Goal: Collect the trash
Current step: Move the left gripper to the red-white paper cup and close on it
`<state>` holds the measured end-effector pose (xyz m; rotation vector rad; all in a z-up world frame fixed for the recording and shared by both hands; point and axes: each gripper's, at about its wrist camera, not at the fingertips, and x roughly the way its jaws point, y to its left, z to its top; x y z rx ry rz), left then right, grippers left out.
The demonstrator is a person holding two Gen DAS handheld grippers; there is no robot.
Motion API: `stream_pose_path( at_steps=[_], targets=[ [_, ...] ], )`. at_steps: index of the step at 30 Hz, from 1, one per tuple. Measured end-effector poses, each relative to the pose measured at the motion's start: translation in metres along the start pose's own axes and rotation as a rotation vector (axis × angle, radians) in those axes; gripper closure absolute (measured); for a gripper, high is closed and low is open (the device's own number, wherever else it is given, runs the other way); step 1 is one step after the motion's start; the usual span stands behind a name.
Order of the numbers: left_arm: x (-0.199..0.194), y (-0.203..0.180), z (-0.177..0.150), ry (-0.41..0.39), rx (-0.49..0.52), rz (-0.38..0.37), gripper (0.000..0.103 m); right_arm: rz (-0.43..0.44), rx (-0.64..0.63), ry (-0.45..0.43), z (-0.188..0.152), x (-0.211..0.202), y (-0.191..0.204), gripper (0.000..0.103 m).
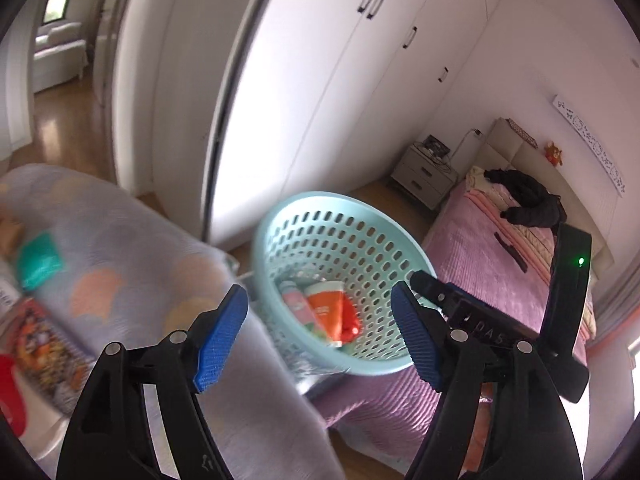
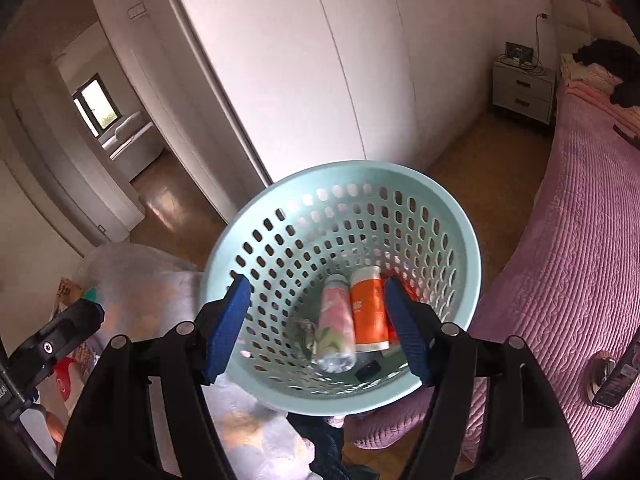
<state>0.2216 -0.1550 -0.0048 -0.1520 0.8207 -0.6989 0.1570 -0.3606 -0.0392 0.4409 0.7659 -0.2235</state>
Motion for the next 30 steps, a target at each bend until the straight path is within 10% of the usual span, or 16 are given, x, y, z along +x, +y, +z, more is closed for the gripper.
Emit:
stream_pose_path(
  at_steps=[14, 30],
  targets=[
    [-0.142, 0.109, -0.043, -0.145, -0.214, 0.261, 0.029, 0.199, -0.340, -0.024, -0.032, -0.030, 0.142, 0.037],
    [-0.105, 0.185, -0.072, -0.032, -0.414, 0.325, 0.029, 0.320, -0.535, 0.095, -0.076, 0.011, 0.219, 0.045]
  ],
)
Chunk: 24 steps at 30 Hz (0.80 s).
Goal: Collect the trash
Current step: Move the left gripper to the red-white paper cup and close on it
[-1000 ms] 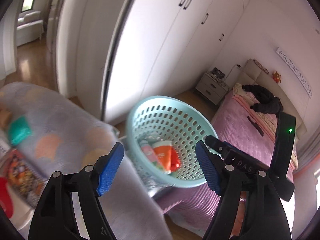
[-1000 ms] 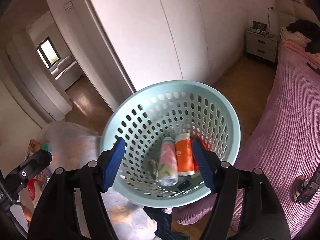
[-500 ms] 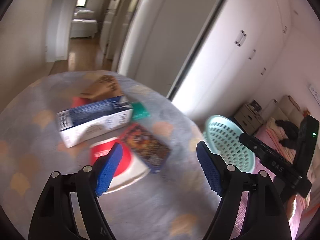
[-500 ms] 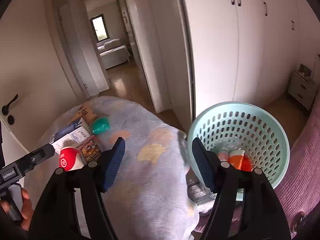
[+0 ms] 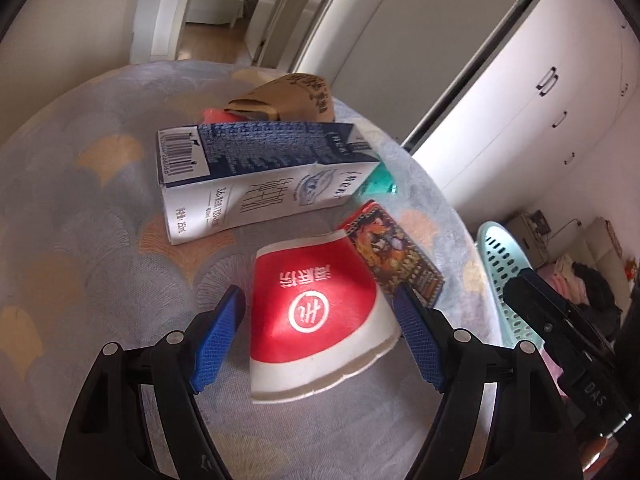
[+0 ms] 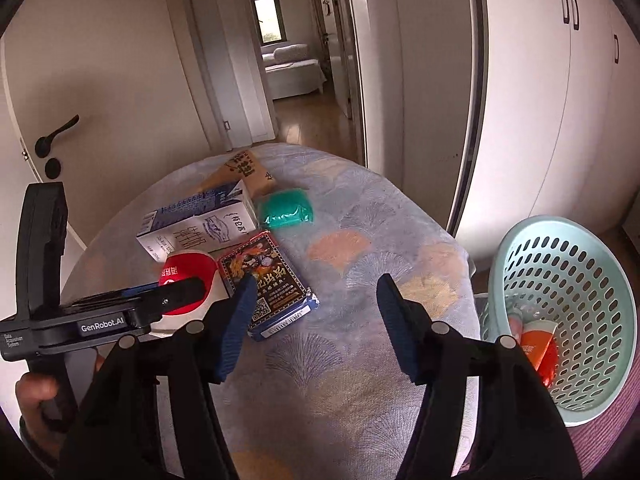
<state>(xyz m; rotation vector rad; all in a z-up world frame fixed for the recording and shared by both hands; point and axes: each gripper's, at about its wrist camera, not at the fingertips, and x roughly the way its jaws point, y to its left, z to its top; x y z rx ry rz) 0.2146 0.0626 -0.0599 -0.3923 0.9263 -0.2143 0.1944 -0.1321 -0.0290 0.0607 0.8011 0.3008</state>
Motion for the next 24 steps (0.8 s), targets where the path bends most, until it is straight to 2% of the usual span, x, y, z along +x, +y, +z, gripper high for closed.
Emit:
stream_pose_path(
  at_steps=[4, 8, 10, 11, 20, 24],
  targets=[
    [0.006, 0.007, 0.001, -0.007, -0.024, -0.011, 0.029, 0.002, -0.017, 0.028, -0.002, 0.010, 0.000, 0.045],
    [0.008, 0.002, 0.000, -0.004, 0.013, 0.022, 0.031, 0.005, -0.028, 0.043, -0.003, 0.017, 0.004, 0.045],
    [0.007, 0.001, -0.002, -0.010, 0.027, 0.044, 0.035, 0.005, -0.032, 0.052, -0.003, 0.020, 0.004, 0.045],
    [0.008, 0.001, -0.003, -0.012, 0.030, 0.049, 0.041, 0.009, -0.033, 0.057, -0.004, 0.021, 0.005, 0.045],
    [-0.010, 0.016, -0.005, 0.003, 0.041, 0.020, 0.048, 0.021, -0.101, 0.087, 0.000, 0.030, 0.015, 0.044],
    [-0.022, 0.025, -0.009, -0.003, 0.045, 0.026, 0.049, 0.015, -0.177, 0.121, -0.002, 0.047, 0.029, 0.034]
  ],
)
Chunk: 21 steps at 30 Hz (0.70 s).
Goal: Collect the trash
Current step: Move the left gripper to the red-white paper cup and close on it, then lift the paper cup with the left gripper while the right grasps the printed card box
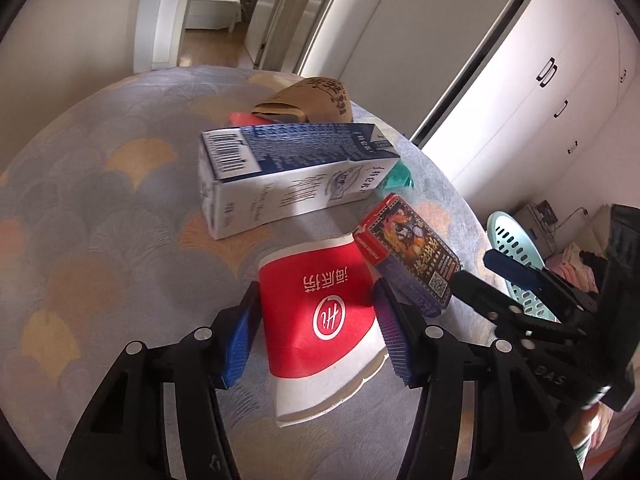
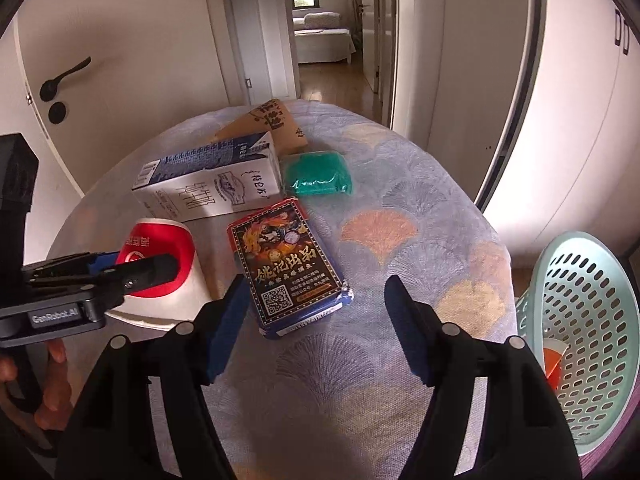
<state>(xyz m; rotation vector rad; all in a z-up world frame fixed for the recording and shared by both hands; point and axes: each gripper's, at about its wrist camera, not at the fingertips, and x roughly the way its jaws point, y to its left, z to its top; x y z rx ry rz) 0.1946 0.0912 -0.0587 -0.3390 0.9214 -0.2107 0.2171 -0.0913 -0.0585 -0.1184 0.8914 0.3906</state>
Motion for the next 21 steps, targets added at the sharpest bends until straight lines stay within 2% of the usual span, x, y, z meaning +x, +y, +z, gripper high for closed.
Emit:
stream_pose_path(
  at_steps=[4, 6, 10, 16, 21],
  targets=[
    [-0.011, 0.015, -0.007, -0.002, -0.028, -0.028, 0.052, 0.001, -0.041, 0.039, 0.002, 0.019, 0.010, 0.033],
    [-0.015, 0.021, -0.008, -0.005, -0.038, -0.043, 0.058, -0.003, -0.048, 0.051, 0.003, 0.027, 0.013, 0.033],
    [-0.021, 0.027, -0.010, -0.012, -0.041, -0.048, 0.058, -0.014, -0.063, 0.069, 0.006, 0.038, 0.018, 0.033],
    [-0.024, 0.023, -0.012, -0.020, -0.042, -0.070, 0.061, -0.016, -0.097, 0.022, 0.002, 0.028, 0.026, 0.038],
    [-0.032, 0.010, -0.011, -0.044, -0.014, -0.093, 0.061, -0.020, -0.046, -0.034, -0.006, 0.002, 0.018, 0.039]
  ],
)
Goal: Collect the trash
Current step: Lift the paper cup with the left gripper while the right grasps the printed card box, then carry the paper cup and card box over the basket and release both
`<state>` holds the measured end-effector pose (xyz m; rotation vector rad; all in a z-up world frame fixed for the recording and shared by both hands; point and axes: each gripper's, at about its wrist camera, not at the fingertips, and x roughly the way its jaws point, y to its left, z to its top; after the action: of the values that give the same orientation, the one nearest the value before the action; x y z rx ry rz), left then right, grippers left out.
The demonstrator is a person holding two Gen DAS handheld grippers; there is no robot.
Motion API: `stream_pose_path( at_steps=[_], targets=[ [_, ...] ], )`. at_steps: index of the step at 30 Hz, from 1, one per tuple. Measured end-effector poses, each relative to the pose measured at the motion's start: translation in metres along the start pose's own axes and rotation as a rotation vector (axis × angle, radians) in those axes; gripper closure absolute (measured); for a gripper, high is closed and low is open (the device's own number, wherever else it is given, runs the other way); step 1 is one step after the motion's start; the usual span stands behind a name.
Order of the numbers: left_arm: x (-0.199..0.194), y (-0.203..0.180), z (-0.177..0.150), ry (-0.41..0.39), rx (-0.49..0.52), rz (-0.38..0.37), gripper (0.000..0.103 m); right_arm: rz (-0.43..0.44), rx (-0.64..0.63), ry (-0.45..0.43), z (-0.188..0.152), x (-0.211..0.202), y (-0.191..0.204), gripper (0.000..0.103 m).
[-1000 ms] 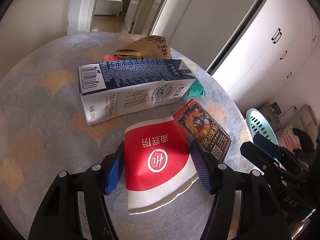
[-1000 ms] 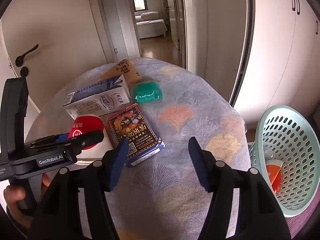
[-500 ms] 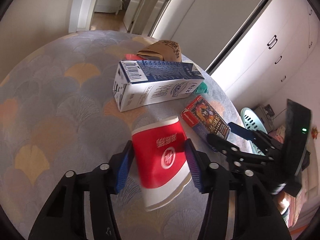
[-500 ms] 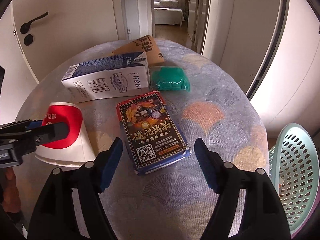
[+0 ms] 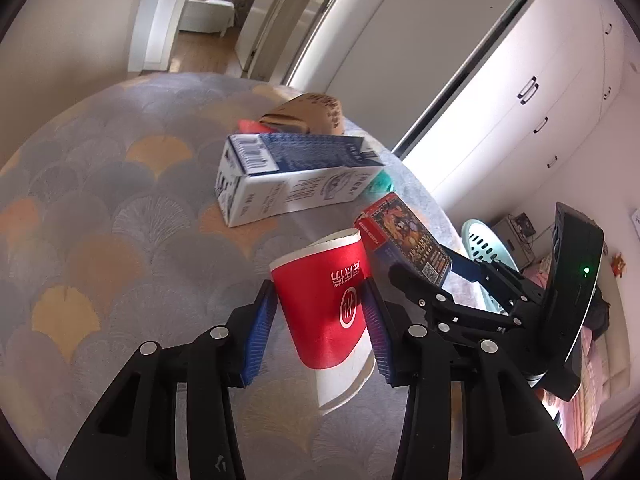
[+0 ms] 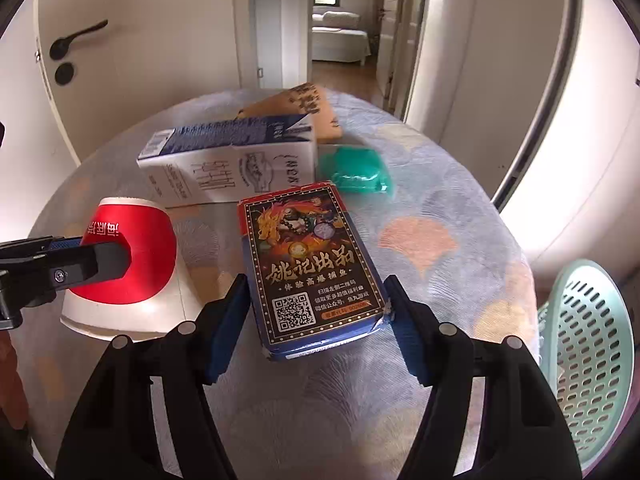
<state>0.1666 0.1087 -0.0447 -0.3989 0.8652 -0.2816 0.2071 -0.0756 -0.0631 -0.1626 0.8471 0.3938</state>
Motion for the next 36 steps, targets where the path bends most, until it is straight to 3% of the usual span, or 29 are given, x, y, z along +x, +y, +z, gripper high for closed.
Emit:
stream_pose_path(
  at_steps=[6, 10, 15, 21, 25, 36],
  targets=[
    [-0.013, -0.031, 0.007, -0.038, 0.056, -0.032, 0.061, -0.057, 0.106, -0.070, -0.001, -0.042, -0.035, 0.040],
    [-0.017, -0.068, 0.016, -0.065, 0.135, -0.052, 0.061, -0.192, 0.130, -0.136, -0.003, -0.077, -0.064, 0.040],
    [-0.010, -0.122, 0.027, -0.075, 0.228, -0.094, 0.061, -0.300, 0.243, -0.181, -0.010, -0.118, -0.119, 0.040],
    [0.019, -0.193, 0.037, -0.053, 0.331, -0.167, 0.061, -0.406, 0.409, -0.157, -0.031, -0.136, -0.196, 0.040],
    [0.046, -0.244, 0.041, -0.028, 0.394, -0.223, 0.061, -0.411, 0.521, -0.135, -0.049, -0.132, -0.240, 0.040],
    [0.124, -0.322, 0.040, 0.069, 0.448, -0.273, 0.061, -0.407, 0.683, 0.000, -0.095, -0.095, -0.300, 0.039]
  ],
)
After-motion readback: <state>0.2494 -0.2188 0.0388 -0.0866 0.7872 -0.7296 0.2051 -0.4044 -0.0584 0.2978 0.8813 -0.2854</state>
